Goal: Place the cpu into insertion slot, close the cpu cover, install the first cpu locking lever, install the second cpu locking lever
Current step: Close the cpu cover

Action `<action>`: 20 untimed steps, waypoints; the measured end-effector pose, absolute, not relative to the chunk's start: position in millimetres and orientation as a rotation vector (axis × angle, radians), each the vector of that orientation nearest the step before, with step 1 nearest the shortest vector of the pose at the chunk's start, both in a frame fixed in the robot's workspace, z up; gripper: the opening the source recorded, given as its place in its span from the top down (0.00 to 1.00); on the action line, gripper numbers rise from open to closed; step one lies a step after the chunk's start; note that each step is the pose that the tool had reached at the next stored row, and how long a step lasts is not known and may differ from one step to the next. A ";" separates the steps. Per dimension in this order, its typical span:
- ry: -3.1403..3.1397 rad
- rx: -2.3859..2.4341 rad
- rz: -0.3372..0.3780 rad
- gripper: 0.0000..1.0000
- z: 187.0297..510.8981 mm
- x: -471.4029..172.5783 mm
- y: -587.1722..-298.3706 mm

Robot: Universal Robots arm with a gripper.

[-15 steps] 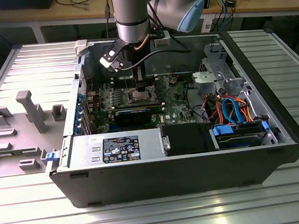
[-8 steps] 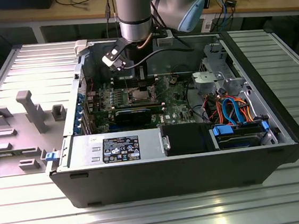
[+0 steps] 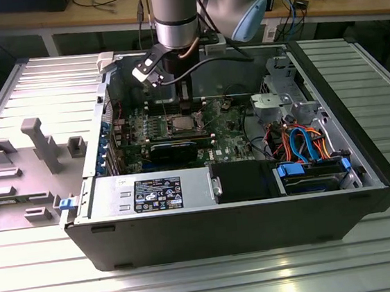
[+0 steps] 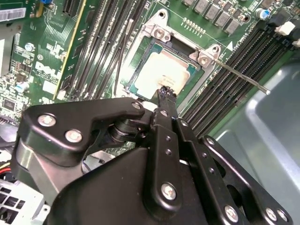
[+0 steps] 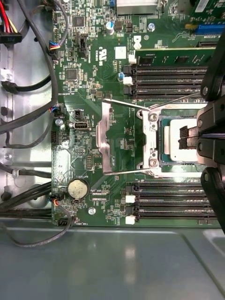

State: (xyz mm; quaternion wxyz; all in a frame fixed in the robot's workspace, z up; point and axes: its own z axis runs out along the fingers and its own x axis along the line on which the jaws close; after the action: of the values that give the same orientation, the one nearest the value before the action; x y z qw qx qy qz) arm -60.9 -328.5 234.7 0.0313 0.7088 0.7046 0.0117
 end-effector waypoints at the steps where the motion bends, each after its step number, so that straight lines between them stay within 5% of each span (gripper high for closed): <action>1: 2.171 2.183 0.036 0.89 236.3 -60.9 -328.5; 20: 2.171 2.184 0.036 0.89 245.3 -60.9 -328.5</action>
State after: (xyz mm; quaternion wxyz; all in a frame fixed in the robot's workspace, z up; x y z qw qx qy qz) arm -60.9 -328.5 245.3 0.0312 0.7088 0.7046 0.0116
